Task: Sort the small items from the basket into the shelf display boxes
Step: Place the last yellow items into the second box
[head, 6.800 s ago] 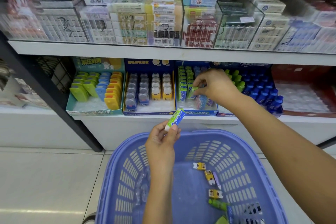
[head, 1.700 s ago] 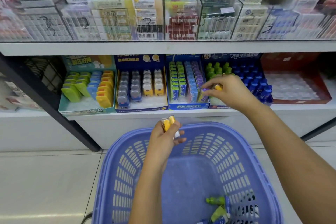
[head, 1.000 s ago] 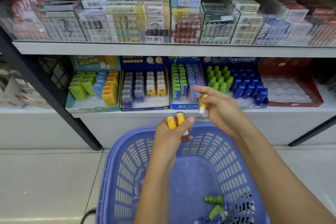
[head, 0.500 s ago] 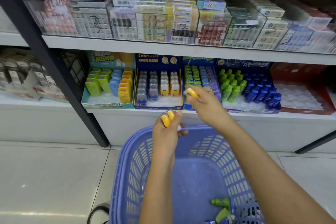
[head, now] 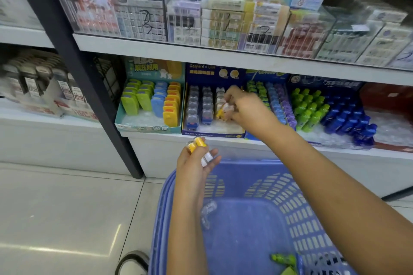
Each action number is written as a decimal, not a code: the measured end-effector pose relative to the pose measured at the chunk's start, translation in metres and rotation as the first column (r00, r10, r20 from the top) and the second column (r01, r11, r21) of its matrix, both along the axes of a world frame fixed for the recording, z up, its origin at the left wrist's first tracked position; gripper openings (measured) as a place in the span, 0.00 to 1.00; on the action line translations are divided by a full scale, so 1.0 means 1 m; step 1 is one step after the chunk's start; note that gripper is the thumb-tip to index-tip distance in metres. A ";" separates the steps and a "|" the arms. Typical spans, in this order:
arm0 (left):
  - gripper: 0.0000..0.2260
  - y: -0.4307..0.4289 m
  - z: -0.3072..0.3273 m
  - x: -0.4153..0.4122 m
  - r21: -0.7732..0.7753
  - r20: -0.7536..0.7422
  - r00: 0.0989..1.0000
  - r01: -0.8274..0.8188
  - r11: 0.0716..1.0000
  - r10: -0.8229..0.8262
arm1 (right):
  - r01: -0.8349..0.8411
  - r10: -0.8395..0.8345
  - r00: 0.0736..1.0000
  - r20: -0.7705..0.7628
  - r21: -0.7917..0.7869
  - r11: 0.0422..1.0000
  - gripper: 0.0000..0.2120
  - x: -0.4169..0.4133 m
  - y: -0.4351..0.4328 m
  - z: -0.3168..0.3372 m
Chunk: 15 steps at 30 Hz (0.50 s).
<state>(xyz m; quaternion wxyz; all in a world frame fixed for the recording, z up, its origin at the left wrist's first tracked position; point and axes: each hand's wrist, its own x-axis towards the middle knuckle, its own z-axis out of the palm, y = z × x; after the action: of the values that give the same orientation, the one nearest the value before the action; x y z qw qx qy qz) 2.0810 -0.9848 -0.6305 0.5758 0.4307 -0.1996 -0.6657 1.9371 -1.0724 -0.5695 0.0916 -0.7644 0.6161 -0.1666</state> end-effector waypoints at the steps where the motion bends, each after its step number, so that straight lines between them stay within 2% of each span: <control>1: 0.05 -0.001 0.000 0.000 -0.001 -0.006 1.000 0.003 1.000 -0.003 | -0.009 0.009 1.000 -0.001 -0.006 1.000 0.11 -0.001 0.000 -0.001; 3: 0.05 -0.001 -0.001 0.000 0.013 -0.020 1.000 -0.002 1.000 0.002 | -0.032 0.031 0.999 -0.040 -0.010 0.999 0.11 0.000 -0.002 -0.004; 9: 0.04 0.001 -0.002 0.001 0.011 -0.022 1.000 0.006 1.000 -0.005 | -0.046 0.046 0.994 -0.102 0.006 0.999 0.18 0.004 -0.007 -0.018; 15: 0.03 0.001 -0.004 0.005 -0.003 -0.018 1.000 0.022 1.000 -0.022 | -0.042 0.036 0.995 -0.092 -0.065 0.997 0.07 0.004 -0.011 -0.023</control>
<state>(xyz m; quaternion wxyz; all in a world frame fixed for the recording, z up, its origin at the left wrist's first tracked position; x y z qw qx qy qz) 2.0859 -0.9839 -0.6344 0.5708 0.4217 -0.2000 -0.6755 1.9408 -1.0835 -0.5926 0.0411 -0.7855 0.5988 -0.1506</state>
